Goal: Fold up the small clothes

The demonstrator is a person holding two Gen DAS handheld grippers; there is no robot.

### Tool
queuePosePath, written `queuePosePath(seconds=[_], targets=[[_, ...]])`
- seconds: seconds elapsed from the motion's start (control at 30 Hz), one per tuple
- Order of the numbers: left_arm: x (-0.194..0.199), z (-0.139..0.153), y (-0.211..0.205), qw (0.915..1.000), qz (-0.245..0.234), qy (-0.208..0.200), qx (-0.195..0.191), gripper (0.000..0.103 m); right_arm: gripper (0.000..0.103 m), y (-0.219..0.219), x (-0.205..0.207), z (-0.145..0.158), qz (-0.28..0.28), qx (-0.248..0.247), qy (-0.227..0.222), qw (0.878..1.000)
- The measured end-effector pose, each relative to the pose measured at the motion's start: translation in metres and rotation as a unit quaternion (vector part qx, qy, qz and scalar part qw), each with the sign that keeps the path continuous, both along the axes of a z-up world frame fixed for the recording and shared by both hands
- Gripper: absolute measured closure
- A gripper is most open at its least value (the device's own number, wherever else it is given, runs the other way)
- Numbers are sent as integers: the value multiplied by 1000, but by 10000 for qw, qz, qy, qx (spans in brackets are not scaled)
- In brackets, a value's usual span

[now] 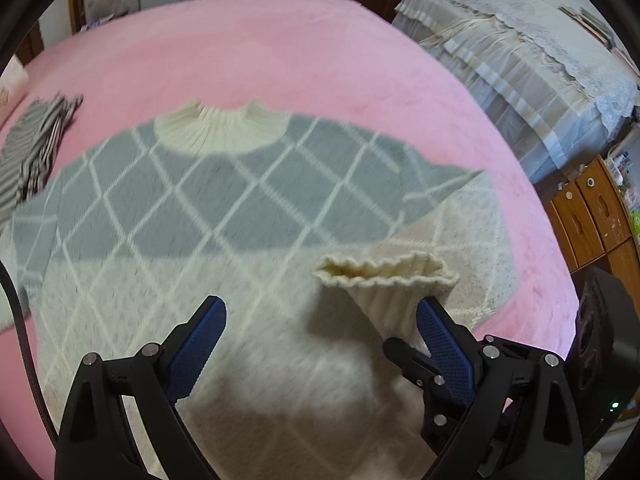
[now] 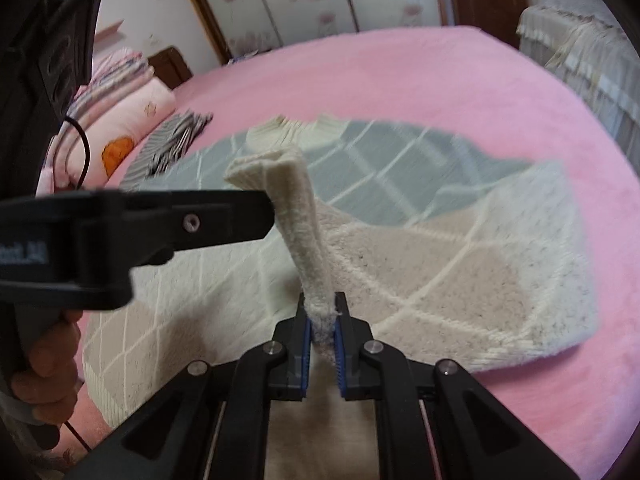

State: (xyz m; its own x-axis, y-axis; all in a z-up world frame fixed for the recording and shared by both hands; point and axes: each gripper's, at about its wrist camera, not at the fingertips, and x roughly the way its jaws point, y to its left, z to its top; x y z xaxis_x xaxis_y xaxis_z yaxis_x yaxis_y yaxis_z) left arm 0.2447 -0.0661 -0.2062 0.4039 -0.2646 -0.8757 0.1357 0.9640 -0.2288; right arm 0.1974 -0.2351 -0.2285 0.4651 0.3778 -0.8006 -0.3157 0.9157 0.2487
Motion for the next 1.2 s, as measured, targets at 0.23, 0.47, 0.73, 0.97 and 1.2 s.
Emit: queuePosePath(seconds=[0.23,0.47,0.73,0.97,1.2], targets=[[-8,-43,27,9982,-10,551,-248,9,78,17,-3,-25,50,-169,266,9995],[-23,-62,36,9936,-173,838,-739,9,45,20,-20,-16,395,-264,280,9985],[-16,-63,33,9847,-239,849,-1504,9,45,5,-42,-6,299,-592,73,9978],[-5,-94,31,9689,44,1365,-2065,42,45,-16,-44,7,-70,-490,-58,9988],[12,-100,26,9546,313,1252,-2686,58,45,-25,-42,8,-220,-489,-114,9985]])
